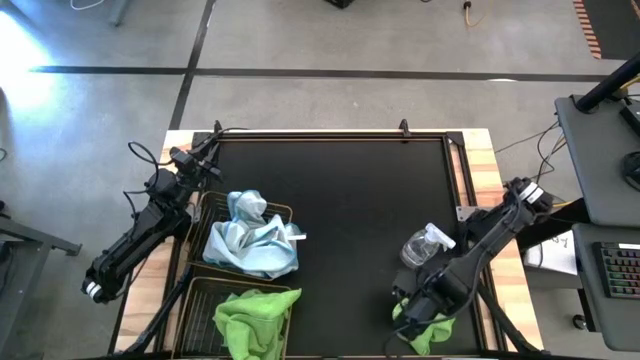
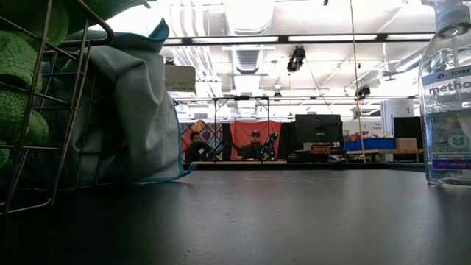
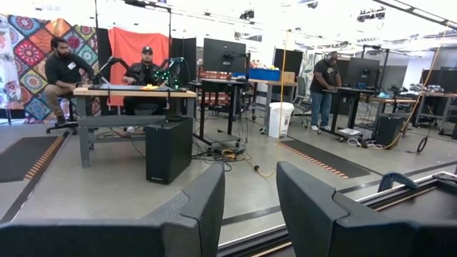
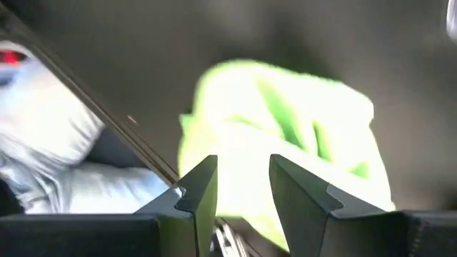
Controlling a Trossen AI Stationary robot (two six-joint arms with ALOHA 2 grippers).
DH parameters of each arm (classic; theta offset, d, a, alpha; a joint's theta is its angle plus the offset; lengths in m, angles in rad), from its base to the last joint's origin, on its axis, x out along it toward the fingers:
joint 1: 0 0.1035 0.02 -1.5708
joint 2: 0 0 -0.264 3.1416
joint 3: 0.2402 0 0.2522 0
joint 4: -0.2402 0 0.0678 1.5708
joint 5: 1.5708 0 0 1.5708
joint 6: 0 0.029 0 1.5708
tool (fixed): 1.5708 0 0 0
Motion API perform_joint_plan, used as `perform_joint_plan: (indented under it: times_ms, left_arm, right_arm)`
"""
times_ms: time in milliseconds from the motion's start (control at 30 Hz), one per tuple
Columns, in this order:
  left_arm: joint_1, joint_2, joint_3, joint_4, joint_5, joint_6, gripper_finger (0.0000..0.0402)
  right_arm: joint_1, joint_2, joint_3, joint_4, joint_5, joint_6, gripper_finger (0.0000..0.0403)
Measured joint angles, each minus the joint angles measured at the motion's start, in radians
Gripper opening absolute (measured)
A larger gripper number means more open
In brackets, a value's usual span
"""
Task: Sort microfiber towel by color & place in baskets
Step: Put the green towel into the bottom wire basket
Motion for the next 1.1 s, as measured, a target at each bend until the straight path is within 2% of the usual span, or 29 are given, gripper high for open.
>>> perform_joint_plan:
  times_ms: [267, 400, 1100]
  left_arm:
    - [0.0, 0.0, 0.0, 0.0, 0.0, 0.0, 0.0113]
    - [0.0, 0.0, 0.0, 0.0, 0.0, 0.0, 0.0113]
    - [0.0, 0.0, 0.0, 0.0, 0.0, 0.0, 0.0113]
  right_arm:
    - [0.049, 0.036, -0.106, 0.11, -0.126, 0.143, 0.0121]
    - [0.06, 0.078, -0.133, 0.142, -0.18, 0.157, 0.0121]
    - [0.059, 0.241, -0.137, 0.156, -0.219, 0.054, 0.0121]
